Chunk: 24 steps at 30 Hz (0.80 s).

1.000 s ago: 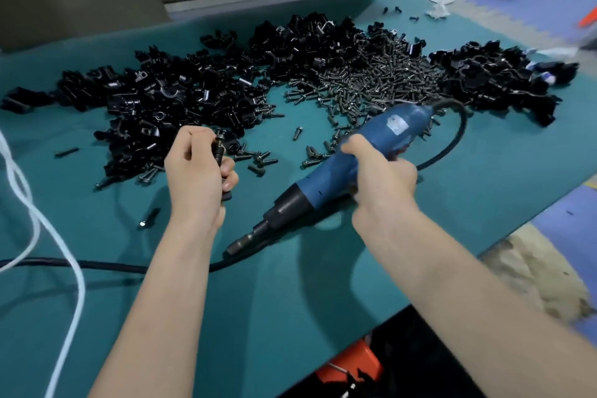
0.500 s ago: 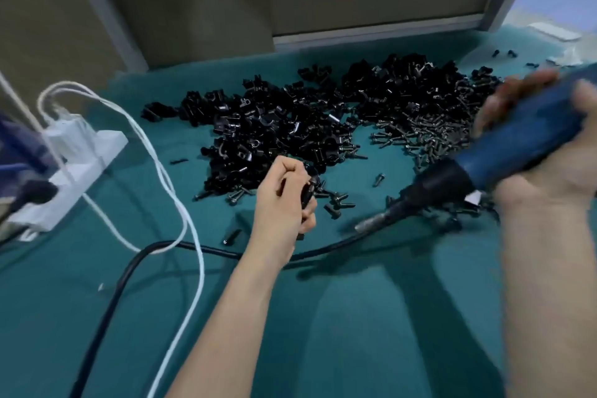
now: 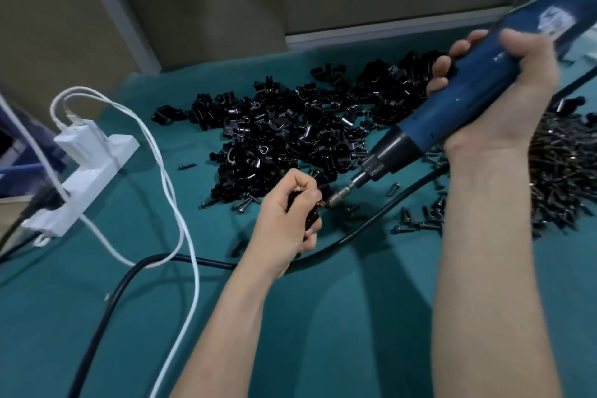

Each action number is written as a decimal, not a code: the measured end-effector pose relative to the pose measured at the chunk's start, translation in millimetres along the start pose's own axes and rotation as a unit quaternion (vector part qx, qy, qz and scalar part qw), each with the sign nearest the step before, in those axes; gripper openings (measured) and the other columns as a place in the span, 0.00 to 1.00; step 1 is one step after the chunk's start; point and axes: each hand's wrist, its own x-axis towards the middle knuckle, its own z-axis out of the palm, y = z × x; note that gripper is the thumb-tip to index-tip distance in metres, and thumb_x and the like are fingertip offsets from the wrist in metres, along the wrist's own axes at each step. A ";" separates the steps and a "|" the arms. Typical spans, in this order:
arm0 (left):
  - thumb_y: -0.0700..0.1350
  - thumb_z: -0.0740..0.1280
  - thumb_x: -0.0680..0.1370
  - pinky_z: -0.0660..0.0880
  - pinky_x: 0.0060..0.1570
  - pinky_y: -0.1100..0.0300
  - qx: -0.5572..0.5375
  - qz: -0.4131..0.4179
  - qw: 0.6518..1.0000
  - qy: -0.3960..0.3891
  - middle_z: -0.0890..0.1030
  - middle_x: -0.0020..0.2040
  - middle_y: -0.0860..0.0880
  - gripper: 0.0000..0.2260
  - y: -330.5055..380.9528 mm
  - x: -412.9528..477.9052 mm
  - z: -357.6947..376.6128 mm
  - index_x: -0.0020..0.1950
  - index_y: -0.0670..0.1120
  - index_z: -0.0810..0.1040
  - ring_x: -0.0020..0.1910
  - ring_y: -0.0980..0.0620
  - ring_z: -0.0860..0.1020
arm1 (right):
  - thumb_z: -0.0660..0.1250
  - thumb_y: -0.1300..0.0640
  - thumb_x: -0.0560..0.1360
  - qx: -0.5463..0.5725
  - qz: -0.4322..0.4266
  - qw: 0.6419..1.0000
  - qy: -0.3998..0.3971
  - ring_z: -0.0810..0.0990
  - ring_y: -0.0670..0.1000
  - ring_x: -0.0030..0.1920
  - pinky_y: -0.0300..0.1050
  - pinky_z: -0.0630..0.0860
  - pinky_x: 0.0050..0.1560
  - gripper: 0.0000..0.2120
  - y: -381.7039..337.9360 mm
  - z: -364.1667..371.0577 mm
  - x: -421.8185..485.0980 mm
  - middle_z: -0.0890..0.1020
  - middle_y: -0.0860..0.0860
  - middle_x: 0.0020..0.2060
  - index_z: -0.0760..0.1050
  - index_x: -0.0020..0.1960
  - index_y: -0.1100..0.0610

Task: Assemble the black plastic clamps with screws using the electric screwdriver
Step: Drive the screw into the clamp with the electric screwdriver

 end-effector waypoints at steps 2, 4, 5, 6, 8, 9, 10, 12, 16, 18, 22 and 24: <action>0.46 0.61 0.74 0.57 0.21 0.68 -0.002 0.000 1.000 -0.019 0.66 0.34 0.47 0.07 -1.0 -0.6 -0.9 0.36 0.51 0.69 0.23 0.55 0.63 | 0.61 0.55 0.71 -0.005 0.025 1.000 -0.016 0.74 0.50 0.31 0.39 0.68 0.30 0.07 0.9 3.2 -8.1 0.76 0.50 0.33 0.72 0.39 0.58; 0.48 0.64 0.73 0.58 0.20 0.68 -0.017 0.002 0.999 -0.035 0.66 0.34 0.49 0.07 -0.6 -1.0 -0.9 0.35 0.51 0.70 0.23 0.56 0.63 | 0.59 0.56 0.74 0.012 0.032 0.999 0.025 0.73 0.49 0.30 0.38 0.67 0.29 0.08 1.1 -1.2 2.2 0.76 0.51 0.32 0.71 0.39 0.58; 0.49 0.65 0.72 0.58 0.21 0.69 -0.026 0.004 0.999 -0.039 0.67 0.34 0.49 0.07 0.1 -1.4 -1.0 0.36 0.51 0.70 0.23 0.56 0.63 | 0.58 0.56 0.74 0.010 0.030 0.999 0.036 0.72 0.49 0.29 0.38 0.67 0.29 0.08 -2.6 -0.9 6.7 0.75 0.51 0.32 0.71 0.39 0.59; 0.51 0.65 0.71 0.58 0.21 0.69 -0.035 0.007 0.998 -0.043 0.69 0.35 0.49 0.07 1.0 -1.8 -1.1 0.36 0.50 0.70 0.24 0.56 0.64 | 0.58 0.56 0.75 0.013 0.025 0.999 0.036 0.72 0.49 0.29 0.38 0.67 0.29 0.09 -1.2 0.0 2.7 0.75 0.51 0.32 0.71 0.39 0.59; 0.53 0.64 0.71 0.58 0.21 0.69 -0.048 0.011 0.997 -0.051 0.71 0.36 0.51 0.08 2.8 -2.4 -1.0 0.36 0.51 0.71 0.24 0.56 0.64 | 0.57 0.56 0.75 0.015 0.022 0.999 0.037 0.71 0.50 0.29 0.39 0.66 0.29 0.09 2.2 -5.6 2.5 0.74 0.52 0.32 0.71 0.39 0.59; 0.52 0.64 0.72 0.59 0.21 0.69 -0.054 0.009 0.997 -0.055 0.71 0.36 0.51 0.07 3.3 -2.7 -1.1 0.36 0.51 0.72 0.24 0.56 0.64 | 0.57 0.56 0.75 0.017 0.022 0.999 0.038 0.71 0.50 0.29 0.39 0.66 0.29 0.09 1.2 -6.2 3.3 0.74 0.52 0.33 0.70 0.39 0.59; 0.50 0.64 0.73 0.59 0.20 0.69 -0.059 0.005 0.997 -0.058 0.71 0.36 0.52 0.07 3.6 -3.0 -0.9 0.36 0.50 0.72 0.24 0.56 0.64 | 0.57 0.56 0.75 0.017 0.022 0.999 0.038 0.71 0.50 0.29 0.39 0.66 0.28 0.09 -1.2 -5.7 3.8 0.74 0.52 0.33 0.70 0.39 0.59; 0.45 0.61 0.76 0.58 0.20 0.69 -0.070 -0.004 0.995 -0.066 0.72 0.34 0.53 0.07 3.5 -3.4 -0.6 0.37 0.50 0.71 0.24 0.56 0.64 | 0.57 0.55 0.75 0.035 0.020 0.999 0.034 0.71 0.50 0.28 0.39 0.67 0.28 0.09 -3.6 -6.4 4.6 0.74 0.52 0.33 0.70 0.39 0.60; 0.42 0.59 0.76 0.58 0.19 0.69 -0.087 -0.020 0.993 -0.079 0.70 0.31 0.53 0.09 2.9 -3.5 0.2 0.36 0.49 0.70 0.23 0.56 0.64 | 0.58 0.55 0.74 0.054 0.024 0.998 0.035 0.72 0.49 0.28 0.38 0.67 0.27 0.10 -3.7 -7.5 4.5 0.75 0.52 0.33 0.71 0.39 0.60; 0.42 0.59 0.76 0.58 0.19 0.70 -0.090 -0.020 0.992 -0.086 0.69 0.31 0.53 0.08 2.5 -3.5 0.2 0.37 0.49 0.70 0.23 0.56 0.63 | 0.58 0.55 0.73 0.045 0.028 0.998 0.035 0.73 0.49 0.29 0.38 0.67 0.27 0.09 -2.3 -8.8 4.6 0.75 0.52 0.33 0.71 0.39 0.60; 0.42 0.59 0.76 0.58 0.20 0.70 -0.084 -0.026 0.992 -0.091 0.67 0.30 0.51 0.08 -0.2 -3.9 1.2 0.37 0.49 0.70 0.23 0.56 0.62 | 0.58 0.55 0.74 0.038 0.034 0.998 0.039 0.77 0.50 0.31 0.37 0.67 0.26 0.10 -0.7 -10.7 4.6 0.76 0.51 0.32 0.72 0.39 0.59; 0.43 0.59 0.76 0.58 0.20 0.70 -0.083 -0.030 0.992 -0.089 0.66 0.30 0.51 0.08 -1.0 -4.0 2.0 0.37 0.49 0.70 0.23 0.56 0.62 | 0.58 0.55 0.73 0.048 0.040 0.997 0.037 0.77 0.50 0.31 0.37 0.68 0.26 0.09 -0.5 -12.4 5.4 0.76 0.51 0.32 0.72 0.39 0.59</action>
